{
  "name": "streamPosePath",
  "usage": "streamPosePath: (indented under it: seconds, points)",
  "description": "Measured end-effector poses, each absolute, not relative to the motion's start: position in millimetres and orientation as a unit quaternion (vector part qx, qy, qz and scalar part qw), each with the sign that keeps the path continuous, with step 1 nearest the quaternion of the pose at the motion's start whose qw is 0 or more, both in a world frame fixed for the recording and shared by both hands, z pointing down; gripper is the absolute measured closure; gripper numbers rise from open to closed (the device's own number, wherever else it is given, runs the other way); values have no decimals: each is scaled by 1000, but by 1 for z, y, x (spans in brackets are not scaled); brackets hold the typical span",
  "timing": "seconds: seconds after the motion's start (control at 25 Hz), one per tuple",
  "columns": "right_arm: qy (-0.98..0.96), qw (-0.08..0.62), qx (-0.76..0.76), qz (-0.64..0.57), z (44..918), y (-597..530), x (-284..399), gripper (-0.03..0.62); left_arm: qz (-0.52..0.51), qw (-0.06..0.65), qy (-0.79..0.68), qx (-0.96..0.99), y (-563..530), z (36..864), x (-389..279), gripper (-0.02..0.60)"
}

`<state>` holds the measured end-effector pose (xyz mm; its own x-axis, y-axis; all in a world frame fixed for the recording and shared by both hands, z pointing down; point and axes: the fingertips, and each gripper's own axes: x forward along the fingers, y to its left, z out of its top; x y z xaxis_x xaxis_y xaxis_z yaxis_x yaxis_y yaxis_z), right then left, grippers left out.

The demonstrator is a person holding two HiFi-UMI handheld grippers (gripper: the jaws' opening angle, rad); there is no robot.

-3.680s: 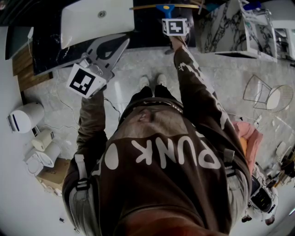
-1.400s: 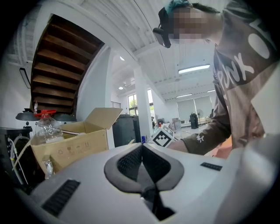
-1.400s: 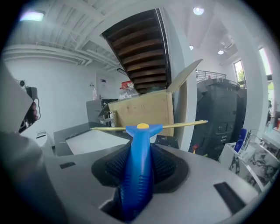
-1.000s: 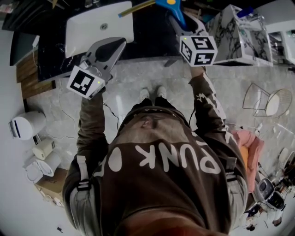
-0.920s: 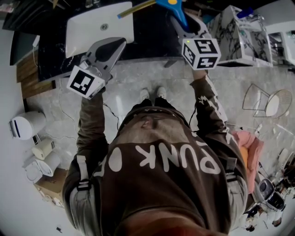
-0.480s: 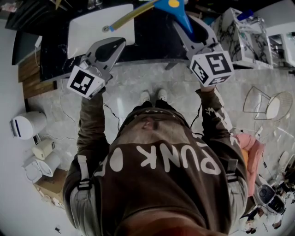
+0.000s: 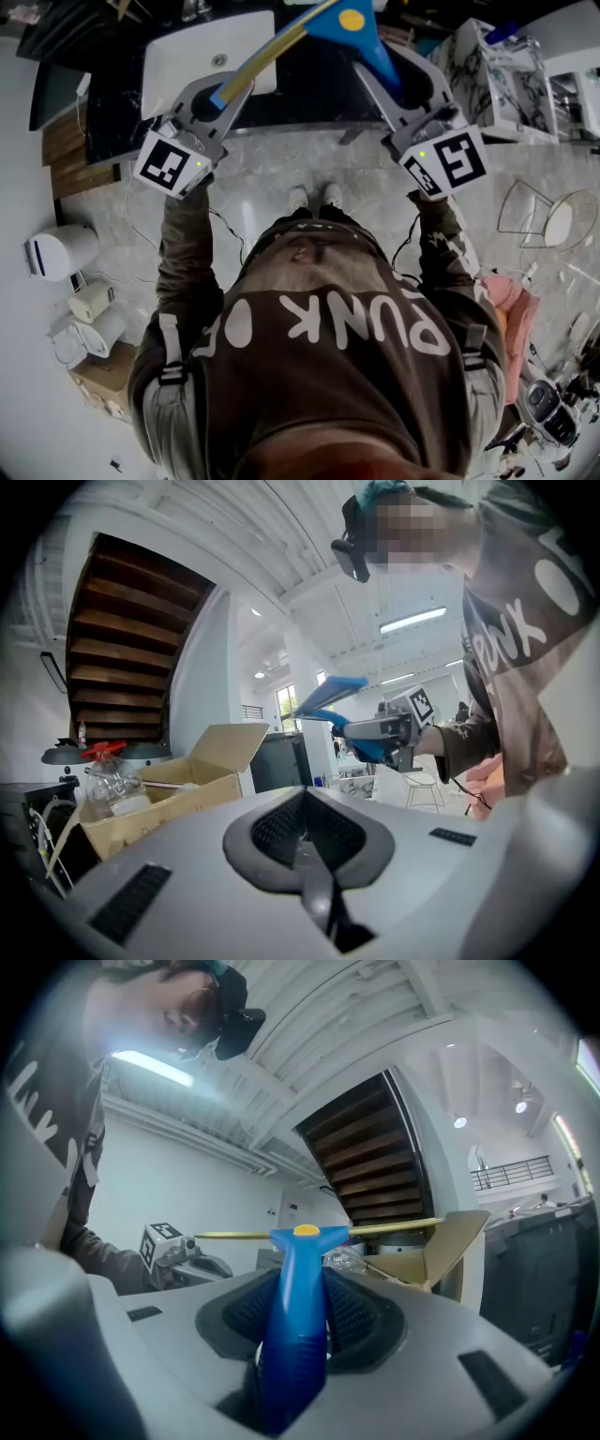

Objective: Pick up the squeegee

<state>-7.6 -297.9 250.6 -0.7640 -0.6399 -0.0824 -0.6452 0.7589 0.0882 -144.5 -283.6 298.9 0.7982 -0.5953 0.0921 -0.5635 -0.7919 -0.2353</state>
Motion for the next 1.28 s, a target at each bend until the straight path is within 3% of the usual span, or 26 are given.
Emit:
streamPosePath:
  seconds: [1.28]
  points:
    - [951,2,-296,84,270,-292,-13,447,-85,109,306,-942,-290,290,-139,578]
